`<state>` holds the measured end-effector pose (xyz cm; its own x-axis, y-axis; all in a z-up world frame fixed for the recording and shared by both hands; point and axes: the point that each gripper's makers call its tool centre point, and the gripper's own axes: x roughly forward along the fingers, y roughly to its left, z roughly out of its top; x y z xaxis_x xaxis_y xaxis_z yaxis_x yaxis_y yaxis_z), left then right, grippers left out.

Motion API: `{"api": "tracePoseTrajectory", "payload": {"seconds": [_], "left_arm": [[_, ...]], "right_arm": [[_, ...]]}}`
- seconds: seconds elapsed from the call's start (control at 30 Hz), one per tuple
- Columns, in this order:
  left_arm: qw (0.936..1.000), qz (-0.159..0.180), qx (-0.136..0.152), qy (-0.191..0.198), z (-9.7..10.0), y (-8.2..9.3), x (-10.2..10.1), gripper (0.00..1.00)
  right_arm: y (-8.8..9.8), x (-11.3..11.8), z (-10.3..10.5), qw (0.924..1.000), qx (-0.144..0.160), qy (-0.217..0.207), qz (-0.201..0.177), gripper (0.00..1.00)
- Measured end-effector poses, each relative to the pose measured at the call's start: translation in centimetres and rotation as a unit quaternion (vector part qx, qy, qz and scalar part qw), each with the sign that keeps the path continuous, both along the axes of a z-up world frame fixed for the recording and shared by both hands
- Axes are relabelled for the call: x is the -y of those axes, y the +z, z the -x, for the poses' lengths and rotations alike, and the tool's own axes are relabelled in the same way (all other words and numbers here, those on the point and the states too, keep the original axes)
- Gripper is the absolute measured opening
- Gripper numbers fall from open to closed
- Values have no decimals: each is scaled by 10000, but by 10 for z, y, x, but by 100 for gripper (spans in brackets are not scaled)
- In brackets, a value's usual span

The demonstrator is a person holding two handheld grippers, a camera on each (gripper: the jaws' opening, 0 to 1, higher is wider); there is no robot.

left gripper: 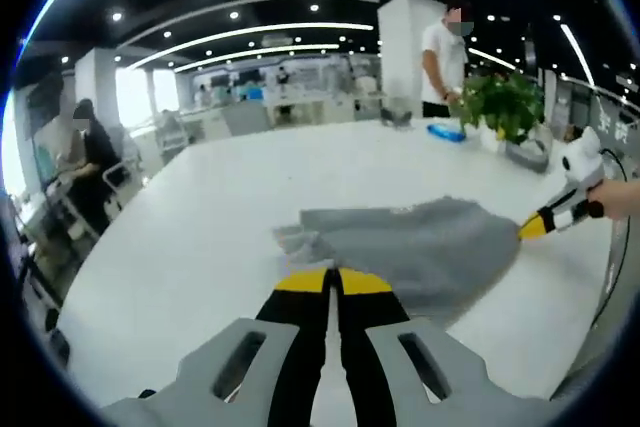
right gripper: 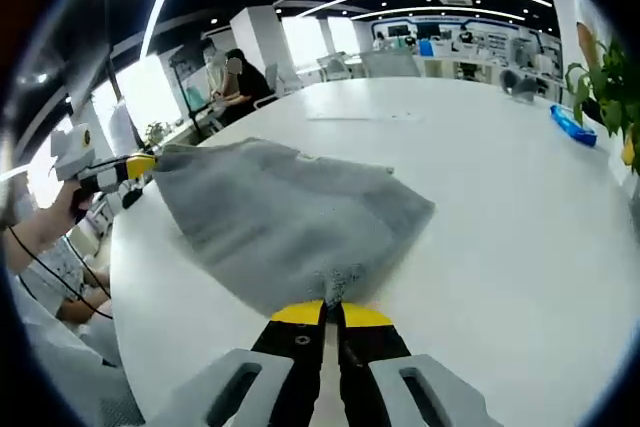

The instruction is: Open the folded towel by lifting each exposed corner and separating the folded layers until the towel lies flat within the target outline without major curled edges

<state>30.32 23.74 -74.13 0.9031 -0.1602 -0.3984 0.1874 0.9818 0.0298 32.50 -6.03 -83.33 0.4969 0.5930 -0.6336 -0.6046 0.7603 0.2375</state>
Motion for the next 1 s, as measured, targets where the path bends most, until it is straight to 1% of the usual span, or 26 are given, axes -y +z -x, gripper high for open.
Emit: {"api": "tracePoseTrajectory", "payload": {"seconds": [0.07,0.17,0.23,0.43,0.57,0.67,0.8,1.0], "left_arm": [[10000,11,-34,14,0,-3,-1,1],[9999,-93,-93,11,1,-8,-3,1],[9999,-82,-110,26,1,-11,-4,1],[9994,-38,-309,135,6,-30,-12,1],[9988,-123,-445,146,8,-41,-17,1],[9984,-205,-511,95,11,-49,-18,1],[9981,-148,-587,132,11,-55,-20,1],[9971,-213,-718,120,12,-67,-22,1]], "right_arm": [[-1,0,0,10000,-7,3,13,1],[-1,0,0,10000,-10,4,22,1],[0,-1,0,10000,-19,-3,17,1],[1,0,0,10000,-53,-42,-2,1],[0,-1,0,10000,-52,-25,33,1],[1,-1,1,10000,-58,-34,25,1],[2,-1,1,10000,-50,-29,35,1],[2,-1,2,10000,-51,-31,54,1]]}}
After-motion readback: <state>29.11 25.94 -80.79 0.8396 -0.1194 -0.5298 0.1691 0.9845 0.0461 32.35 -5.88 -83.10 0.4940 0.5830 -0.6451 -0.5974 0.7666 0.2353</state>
